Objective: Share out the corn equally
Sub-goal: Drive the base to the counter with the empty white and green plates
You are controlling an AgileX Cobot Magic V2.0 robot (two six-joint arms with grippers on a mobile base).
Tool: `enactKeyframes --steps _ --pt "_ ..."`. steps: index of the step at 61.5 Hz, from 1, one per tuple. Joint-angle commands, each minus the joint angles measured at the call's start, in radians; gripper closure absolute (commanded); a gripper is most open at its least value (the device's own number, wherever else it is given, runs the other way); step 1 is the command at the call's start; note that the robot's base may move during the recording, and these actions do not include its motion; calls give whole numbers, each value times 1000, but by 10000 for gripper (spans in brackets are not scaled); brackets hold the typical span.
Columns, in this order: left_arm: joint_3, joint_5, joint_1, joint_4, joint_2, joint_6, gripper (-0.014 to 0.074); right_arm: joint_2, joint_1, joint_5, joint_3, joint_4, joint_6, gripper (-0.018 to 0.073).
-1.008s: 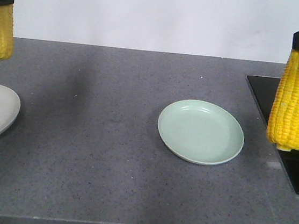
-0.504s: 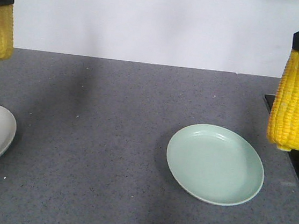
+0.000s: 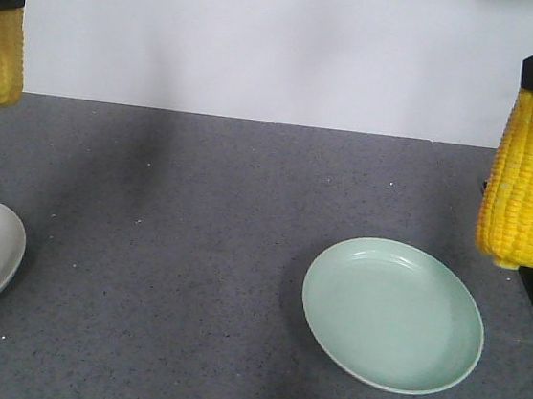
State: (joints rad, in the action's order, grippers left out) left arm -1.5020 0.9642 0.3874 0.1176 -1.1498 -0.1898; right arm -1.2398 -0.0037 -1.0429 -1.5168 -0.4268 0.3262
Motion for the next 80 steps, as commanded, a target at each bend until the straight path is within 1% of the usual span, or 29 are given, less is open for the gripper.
enactKeyframes --steps 1,80 --pt "-30 -69 0 4 17 -7 468 23 -6 54 -22 -20 6 373" --pt "-30 -69 0 4 17 -7 468 23 -6 54 -22 -20 6 373"
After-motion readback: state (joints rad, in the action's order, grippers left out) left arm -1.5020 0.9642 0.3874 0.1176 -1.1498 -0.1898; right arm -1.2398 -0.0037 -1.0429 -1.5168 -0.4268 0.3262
